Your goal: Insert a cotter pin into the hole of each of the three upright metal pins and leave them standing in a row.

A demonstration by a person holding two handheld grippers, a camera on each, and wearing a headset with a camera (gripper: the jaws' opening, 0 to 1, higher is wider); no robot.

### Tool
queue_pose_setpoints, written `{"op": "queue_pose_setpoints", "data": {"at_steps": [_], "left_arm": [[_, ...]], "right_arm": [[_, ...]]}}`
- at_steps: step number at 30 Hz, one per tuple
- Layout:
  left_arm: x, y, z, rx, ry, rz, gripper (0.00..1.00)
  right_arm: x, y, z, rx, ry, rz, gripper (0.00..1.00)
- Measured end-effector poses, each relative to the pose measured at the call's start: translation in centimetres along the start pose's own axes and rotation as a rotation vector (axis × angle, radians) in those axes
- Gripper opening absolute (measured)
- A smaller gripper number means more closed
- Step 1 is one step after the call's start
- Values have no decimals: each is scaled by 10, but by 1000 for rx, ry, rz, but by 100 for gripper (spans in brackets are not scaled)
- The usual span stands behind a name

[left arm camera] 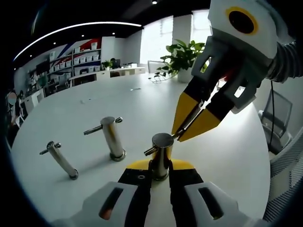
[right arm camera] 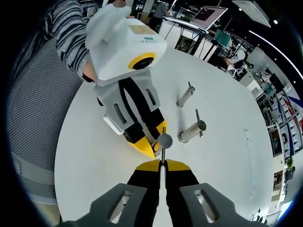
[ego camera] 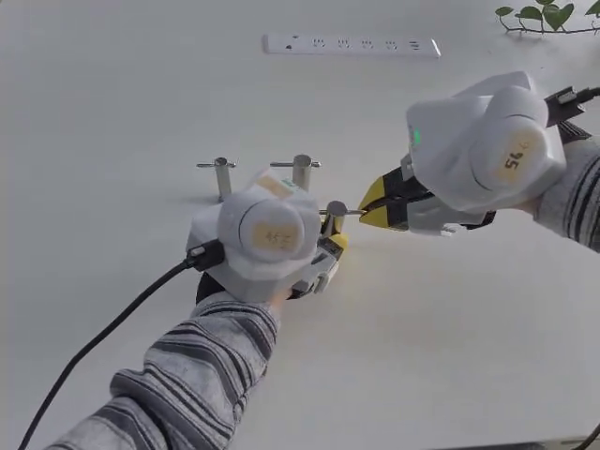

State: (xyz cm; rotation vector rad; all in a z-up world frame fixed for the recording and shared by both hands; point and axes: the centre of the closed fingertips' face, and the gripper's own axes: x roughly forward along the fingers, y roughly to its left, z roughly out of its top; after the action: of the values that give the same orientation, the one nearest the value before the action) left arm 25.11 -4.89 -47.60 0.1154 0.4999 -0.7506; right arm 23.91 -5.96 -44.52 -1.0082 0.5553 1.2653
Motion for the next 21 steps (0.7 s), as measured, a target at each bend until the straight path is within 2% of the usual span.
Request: {"op": "queue_pose_setpoints", "data": {"at_steps": [5,11,15,21], "left_arm": [[1,0,0,-21,-8,1,10],[1,0,0,-27,-9,1,10],[1,0,-1,-28,-8,0,10],[1,-1,-1,-31,-9,3,10]], "right_arm": [[2,-1,4,-13,-11,-6,0],[1,-3,7,40,-39,-10,0],[-3,-3,4,55,-33,-9,3],[-5,-3,1,80,-33,-5,0]]}}
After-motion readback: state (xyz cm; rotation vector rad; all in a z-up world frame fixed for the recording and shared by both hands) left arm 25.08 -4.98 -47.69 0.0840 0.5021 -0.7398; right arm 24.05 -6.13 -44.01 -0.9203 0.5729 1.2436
